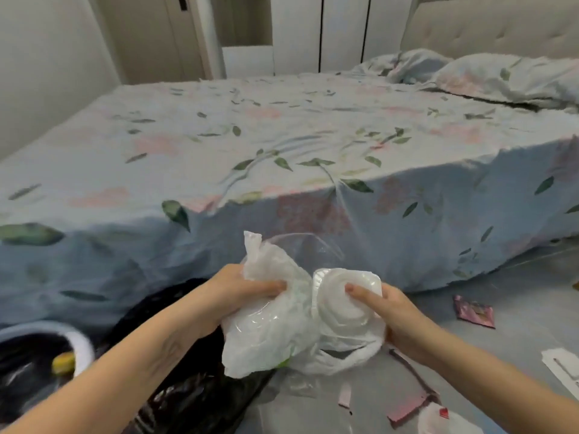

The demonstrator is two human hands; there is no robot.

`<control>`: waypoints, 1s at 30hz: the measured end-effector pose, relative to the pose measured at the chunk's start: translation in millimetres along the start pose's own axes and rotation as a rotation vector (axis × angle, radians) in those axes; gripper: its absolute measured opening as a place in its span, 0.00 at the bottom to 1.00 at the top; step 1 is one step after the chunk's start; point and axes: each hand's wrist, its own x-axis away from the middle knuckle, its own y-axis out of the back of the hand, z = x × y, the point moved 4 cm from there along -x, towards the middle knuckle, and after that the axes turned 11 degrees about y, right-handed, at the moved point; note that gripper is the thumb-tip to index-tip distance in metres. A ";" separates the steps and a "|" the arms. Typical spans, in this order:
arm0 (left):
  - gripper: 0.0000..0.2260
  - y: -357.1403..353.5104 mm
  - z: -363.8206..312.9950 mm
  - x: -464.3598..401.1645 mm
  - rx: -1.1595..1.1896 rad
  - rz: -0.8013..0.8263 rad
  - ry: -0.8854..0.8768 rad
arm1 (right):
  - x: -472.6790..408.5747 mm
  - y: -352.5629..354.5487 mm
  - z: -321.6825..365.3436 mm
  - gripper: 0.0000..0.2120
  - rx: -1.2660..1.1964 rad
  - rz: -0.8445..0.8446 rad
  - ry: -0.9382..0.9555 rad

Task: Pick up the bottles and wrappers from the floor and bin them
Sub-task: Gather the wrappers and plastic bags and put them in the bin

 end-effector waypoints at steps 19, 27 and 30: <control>0.19 133.5 147.3 -63.5 -0.970 -0.208 0.395 | -106.5 -237.8 -105.6 0.33 1.097 0.601 -0.047; 0.27 131.8 147.6 -66.3 -1.177 -0.182 0.478 | -101.1 -231.7 -85.9 0.15 1.212 0.672 0.159; 0.24 140.6 98.6 -40.6 -1.052 -0.405 0.135 | -89.6 -191.8 -39.9 0.13 0.949 0.552 0.275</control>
